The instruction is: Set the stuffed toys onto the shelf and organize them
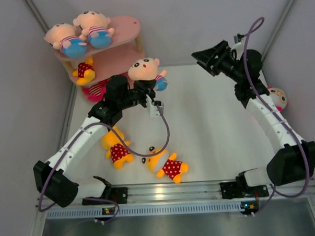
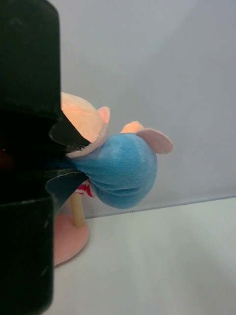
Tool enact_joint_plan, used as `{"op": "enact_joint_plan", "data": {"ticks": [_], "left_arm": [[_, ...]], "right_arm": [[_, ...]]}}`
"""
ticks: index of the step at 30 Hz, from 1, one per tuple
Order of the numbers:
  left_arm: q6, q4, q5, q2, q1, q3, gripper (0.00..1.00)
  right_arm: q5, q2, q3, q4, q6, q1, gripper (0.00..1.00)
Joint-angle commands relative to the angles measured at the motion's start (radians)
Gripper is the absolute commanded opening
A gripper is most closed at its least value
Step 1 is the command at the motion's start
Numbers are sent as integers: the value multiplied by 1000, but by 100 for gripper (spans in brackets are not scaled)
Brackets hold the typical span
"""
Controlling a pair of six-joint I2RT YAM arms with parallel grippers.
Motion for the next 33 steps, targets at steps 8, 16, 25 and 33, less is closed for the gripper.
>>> {"op": "enact_joint_plan", "data": {"ticks": [8,16,25,33], "left_arm": [[202,22,209,-186,-5,-191,0],[200,18,234,-208,-13,-222,0],[194,18,246,-245,-13,-251,0],[219,-10,235,-271,-14,-274,0]], "right_arm": [[-336,269,413,-163,-275,12,79],[-456,412,525,-154,-392,174,80],[-436,466,537,-184,-505,265,81],[-373,520,585,-355,-586,267,81]]}}
